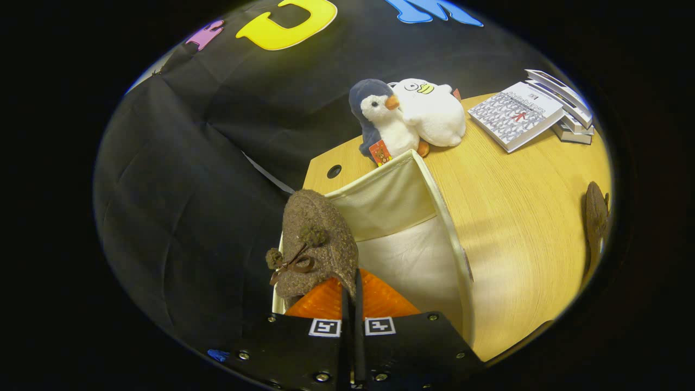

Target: Open the storage box then place both shoes into the box .Put the left shoe in first, then the right shoe, with the right side of both shoes facing outward in a uniform manner.

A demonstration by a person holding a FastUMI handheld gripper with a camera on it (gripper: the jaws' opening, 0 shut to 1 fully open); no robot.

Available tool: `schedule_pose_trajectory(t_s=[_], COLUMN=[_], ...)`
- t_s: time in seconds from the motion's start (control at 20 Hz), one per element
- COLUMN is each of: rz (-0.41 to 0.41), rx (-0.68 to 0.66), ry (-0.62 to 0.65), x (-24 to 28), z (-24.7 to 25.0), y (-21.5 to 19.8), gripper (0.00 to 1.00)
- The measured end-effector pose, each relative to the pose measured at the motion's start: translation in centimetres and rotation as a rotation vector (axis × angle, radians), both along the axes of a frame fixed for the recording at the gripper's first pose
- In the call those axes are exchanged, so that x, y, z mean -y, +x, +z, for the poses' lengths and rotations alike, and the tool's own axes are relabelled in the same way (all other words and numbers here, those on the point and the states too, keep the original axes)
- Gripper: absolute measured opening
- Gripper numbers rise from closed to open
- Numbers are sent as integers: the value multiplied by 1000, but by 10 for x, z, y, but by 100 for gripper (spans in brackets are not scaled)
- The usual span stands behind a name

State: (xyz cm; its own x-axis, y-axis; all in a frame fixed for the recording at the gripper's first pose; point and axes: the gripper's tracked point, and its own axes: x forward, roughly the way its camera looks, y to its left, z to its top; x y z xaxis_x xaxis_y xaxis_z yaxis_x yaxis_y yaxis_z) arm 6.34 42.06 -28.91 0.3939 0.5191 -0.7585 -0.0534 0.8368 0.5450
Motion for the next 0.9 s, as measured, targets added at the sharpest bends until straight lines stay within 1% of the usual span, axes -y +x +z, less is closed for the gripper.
schedule_pose_trajectory(t_s=[0.3, 0.5, 0.6, 0.65, 0.7, 0.85, 0.9], rz=[16, 30, 56, 67, 78, 99, 110], rx=[-80, -75, -59, -58, -56, -24, -10], ry=[-28, -58, -30, -16, 14, 44, 39], x=[-11, -13, -21, -22, -24, -25, -23], z=[-31, -39, -35, -33, -26, -10, -6], y=[-17, -14, -18, -17, -18, -17, -16], gripper=[2, 2, 8, 23, 36, 91, 96])
